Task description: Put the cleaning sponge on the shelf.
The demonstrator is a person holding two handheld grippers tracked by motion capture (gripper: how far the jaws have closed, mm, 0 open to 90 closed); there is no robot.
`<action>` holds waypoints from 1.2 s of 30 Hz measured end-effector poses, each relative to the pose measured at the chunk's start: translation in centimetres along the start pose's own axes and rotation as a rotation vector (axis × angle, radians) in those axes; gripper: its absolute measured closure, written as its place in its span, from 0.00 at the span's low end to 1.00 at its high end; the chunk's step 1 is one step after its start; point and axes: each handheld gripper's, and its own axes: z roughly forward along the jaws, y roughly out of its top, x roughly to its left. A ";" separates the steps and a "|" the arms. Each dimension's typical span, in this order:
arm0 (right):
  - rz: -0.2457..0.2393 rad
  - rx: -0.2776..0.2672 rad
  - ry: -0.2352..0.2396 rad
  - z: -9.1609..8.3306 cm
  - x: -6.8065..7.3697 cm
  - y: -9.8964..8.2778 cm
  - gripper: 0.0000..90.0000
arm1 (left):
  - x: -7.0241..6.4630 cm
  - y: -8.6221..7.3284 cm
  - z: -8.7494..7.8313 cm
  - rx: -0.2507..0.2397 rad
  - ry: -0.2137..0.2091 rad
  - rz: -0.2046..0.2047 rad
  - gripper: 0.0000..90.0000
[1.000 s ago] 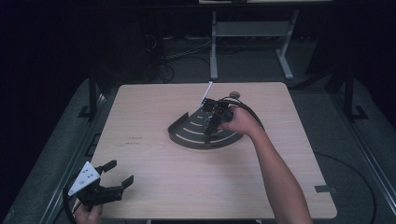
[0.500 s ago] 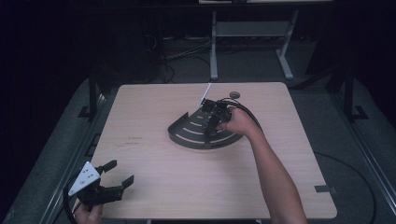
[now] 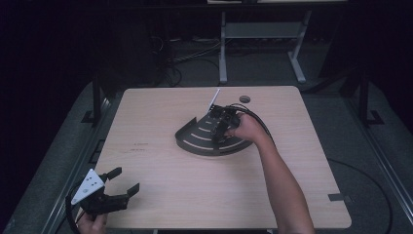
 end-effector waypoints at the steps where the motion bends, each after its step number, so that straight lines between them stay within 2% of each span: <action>1: 0.001 0.001 0.000 0.1 0.0 0.0 0.36 | 0.0 0.0 0.0 0.000 0.000 0.000 0.15; 15: 0.004 0.016 0.005 1.4 -0.1 0.3 0.36 | -0.1 0.0 0.0 -0.005 -0.002 -0.002 0.15; 22: 0.028 0.007 0.010 2.0 -0.6 -0.3 0.36 | -0.1 0.0 0.0 -0.006 -0.002 0.000 0.15; 36: 0.033 0.013 -0.001 1.8 -0.5 -0.4 0.32 | -0.2 0.1 0.1 -0.003 -0.003 0.002 0.15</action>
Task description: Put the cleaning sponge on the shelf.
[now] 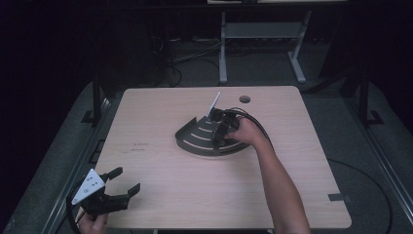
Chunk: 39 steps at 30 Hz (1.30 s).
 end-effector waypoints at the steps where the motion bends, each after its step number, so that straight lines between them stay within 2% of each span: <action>1: 0.000 0.001 -0.001 0.0 0.0 0.0 0.32 | 0.0 0.0 0.0 0.000 -0.001 0.000 0.15; 12: 0.002 -0.006 -0.011 -0.7 0.3 -0.1 0.28 | 0.0 0.0 0.1 0.002 -0.002 -0.001 0.15; 24: -0.010 -0.050 -0.019 -2.5 0.6 -0.4 0.26 | 0.0 0.1 0.2 0.004 -0.004 -0.001 0.15; 39: -0.035 -0.061 -0.040 -4.8 1.8 -1.2 0.25 | -0.1 0.1 0.2 0.003 -0.005 0.002 0.15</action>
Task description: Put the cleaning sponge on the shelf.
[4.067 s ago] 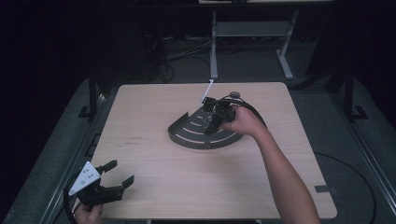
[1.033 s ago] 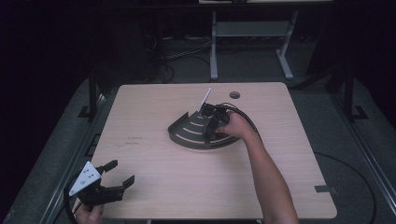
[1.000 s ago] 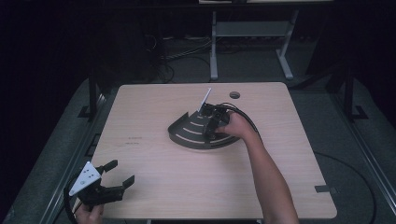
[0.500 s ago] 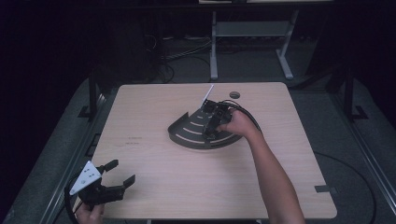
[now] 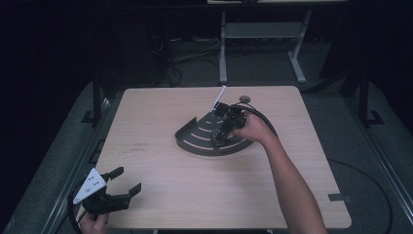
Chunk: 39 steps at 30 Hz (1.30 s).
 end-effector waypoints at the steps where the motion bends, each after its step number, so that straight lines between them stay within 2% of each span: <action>1: 0.000 0.001 -0.003 -0.2 0.2 -0.1 0.25 | 0.0 0.0 0.0 0.000 0.000 0.000 0.15; 16: -0.032 -0.004 -0.024 -2.5 2.0 -1.3 0.21 | -0.1 0.0 0.0 0.003 -0.003 0.001 0.15; 19: -0.027 -0.030 -0.018 -3.0 2.2 -2.0 0.21 | -0.2 0.0 0.0 0.001 -0.003 0.002 0.15; 27: -0.016 -0.049 -0.021 -3.7 2.8 -4.0 0.21 | -0.3 0.0 0.0 0.004 -0.003 0.006 0.15; 39: 0.019 -0.083 -0.017 -3.8 3.1 -7.8 0.19 | -0.3 0.0 0.1 0.006 -0.005 0.004 0.15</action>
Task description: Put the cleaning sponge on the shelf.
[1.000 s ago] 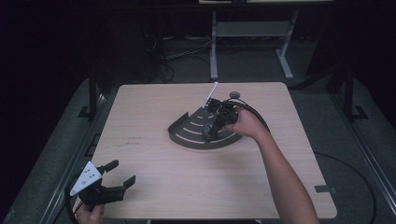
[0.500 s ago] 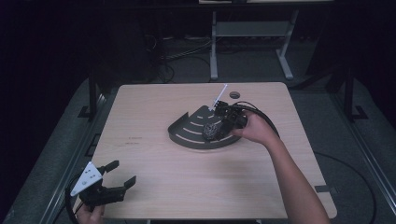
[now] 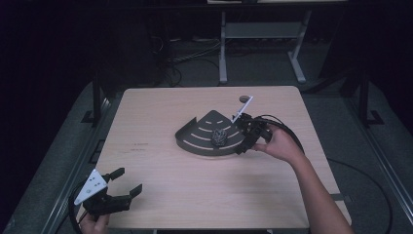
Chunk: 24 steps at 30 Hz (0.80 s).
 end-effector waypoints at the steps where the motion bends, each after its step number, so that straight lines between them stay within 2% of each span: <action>1: 0.008 0.000 0.002 0.0 0.1 -0.4 0.19 | 0.0 0.0 0.0 0.000 0.000 0.001 0.15; 5: 0.021 -0.006 -0.004 -0.1 0.3 -1.8 0.19 | -0.1 0.0 0.1 0.005 -0.001 0.009 0.15; 15: 0.044 -0.061 -0.016 -1.5 1.4 -5.5 0.19 | -0.4 0.0 0.1 0.010 0.001 0.017 0.15; 24: 0.074 -0.088 -0.038 -3.0 2.1 -9.7 0.19 | -0.9 0.1 0.3 0.022 0.003 0.032 0.15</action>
